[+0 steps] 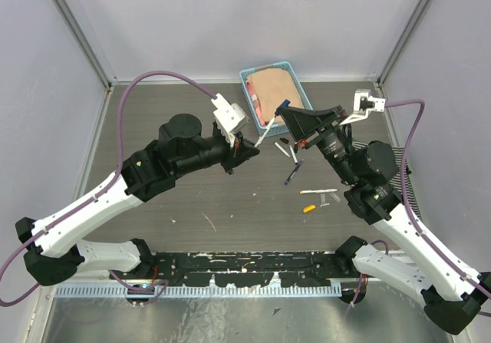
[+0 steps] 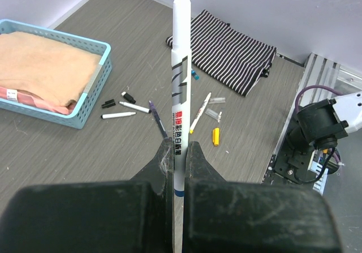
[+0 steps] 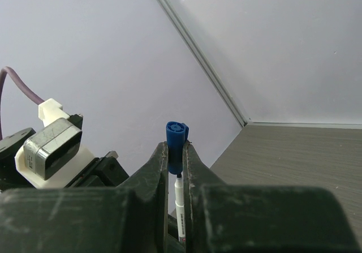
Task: Insert the pens into the pen caps
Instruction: Insert the pen cap onto the pen.
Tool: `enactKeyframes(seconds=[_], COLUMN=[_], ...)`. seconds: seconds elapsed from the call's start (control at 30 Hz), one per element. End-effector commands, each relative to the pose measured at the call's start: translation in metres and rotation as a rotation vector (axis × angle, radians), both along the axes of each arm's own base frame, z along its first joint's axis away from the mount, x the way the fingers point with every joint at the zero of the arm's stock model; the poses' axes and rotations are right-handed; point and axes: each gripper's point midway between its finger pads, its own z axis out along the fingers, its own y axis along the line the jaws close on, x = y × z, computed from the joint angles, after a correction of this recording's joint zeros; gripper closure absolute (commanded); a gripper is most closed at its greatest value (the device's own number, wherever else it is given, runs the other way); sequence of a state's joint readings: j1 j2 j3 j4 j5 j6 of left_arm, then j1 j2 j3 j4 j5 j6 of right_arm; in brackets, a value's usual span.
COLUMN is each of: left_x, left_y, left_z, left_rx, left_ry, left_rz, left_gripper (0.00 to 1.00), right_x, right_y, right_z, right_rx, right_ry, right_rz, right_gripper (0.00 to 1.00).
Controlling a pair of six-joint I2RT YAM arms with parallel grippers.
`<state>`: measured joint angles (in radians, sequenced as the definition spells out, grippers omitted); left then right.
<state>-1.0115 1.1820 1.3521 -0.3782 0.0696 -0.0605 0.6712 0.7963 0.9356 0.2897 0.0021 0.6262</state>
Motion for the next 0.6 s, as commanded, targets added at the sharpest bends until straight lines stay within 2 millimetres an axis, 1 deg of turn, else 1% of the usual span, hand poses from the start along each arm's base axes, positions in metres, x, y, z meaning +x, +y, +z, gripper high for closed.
enactKeyframes(seconds=[0.0,0.3,0.57], left_x=[-0.001,0.0,0.001], left_y=[0.003,0.004,0.004], left_z=[0.011,0.011,0.01], left_rx=[-0.029,-0.026,-0.025], left_ry=[-0.029,-0.032,-0.032], left_rz=[0.003,0.009,0.011], left_gripper=[1.0,1.0,1.0], right_x=[-0.006,-0.006,-0.01], right_y=[-0.005,-0.004,0.008], right_z=[0.024,0.019,0.011], right_rx=[0.023,0.004,-0.033], right_ry=[-0.052,-0.037,-0.021], right_rz=[-0.008,0.0,0.06], right_gripper=[1.0,1.0,1.0])
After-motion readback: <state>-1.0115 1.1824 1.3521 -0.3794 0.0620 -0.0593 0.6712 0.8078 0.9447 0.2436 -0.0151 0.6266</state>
